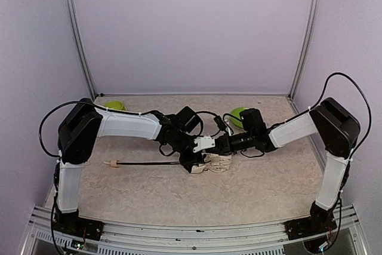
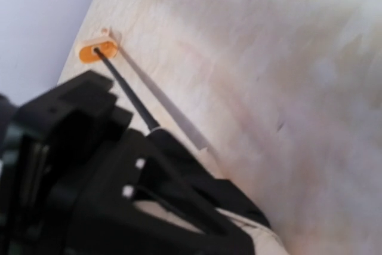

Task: Put away the umbrella

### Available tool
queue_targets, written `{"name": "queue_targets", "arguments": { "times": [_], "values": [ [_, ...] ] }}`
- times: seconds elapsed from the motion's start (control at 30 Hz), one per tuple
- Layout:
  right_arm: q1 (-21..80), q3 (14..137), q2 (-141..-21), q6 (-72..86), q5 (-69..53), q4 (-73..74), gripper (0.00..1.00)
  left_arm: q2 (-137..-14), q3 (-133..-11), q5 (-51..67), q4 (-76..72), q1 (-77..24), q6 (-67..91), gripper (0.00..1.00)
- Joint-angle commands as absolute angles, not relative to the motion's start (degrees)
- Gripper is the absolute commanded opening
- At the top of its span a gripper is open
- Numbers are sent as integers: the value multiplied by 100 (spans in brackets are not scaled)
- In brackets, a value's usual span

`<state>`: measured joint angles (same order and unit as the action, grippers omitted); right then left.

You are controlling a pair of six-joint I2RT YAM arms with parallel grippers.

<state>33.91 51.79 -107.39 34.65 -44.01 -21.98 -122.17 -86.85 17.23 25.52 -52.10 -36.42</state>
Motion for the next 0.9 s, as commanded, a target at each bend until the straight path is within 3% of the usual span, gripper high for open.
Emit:
{"name": "queue_targets", "arguments": {
  "times": [0.0, 0.17, 0.3, 0.5, 0.73, 0.77, 0.87],
  "values": [
    [3190, 5838, -11359, 3541, -3243, -2982, 0, -12785, -8506, 3142, 3268, -5880, -4726, 0],
    [3190, 6162, -11819, 3367, -3024, -2269, 0, -12535, -8394, 3659, 2948, -5775, -4826, 5],
    [3190, 6158, -11883, 2986, -2574, -1693, 0, -12115, -7873, 3752, 2087, -5502, -4456, 20],
    [3199, 6049, -11873, 2477, -2347, -1037, 0, -11666, -7392, 3546, 833, -4966, -3517, 56],
    [3200, 5952, -11763, 2322, -2365, -822, 0, -10943, -6993, 2923, 806, -4632, -3387, 76],
    [3203, 5938, -11746, 2314, -2369, -811, 0, -10793, -6953, 2737, 872, -4633, -3353, 97],
    [3220, 5908, -11706, 2345, -2386, -818, 0, -10272, -6865, 1995, 1012, -4666, -3137, 99]
  ]
}}
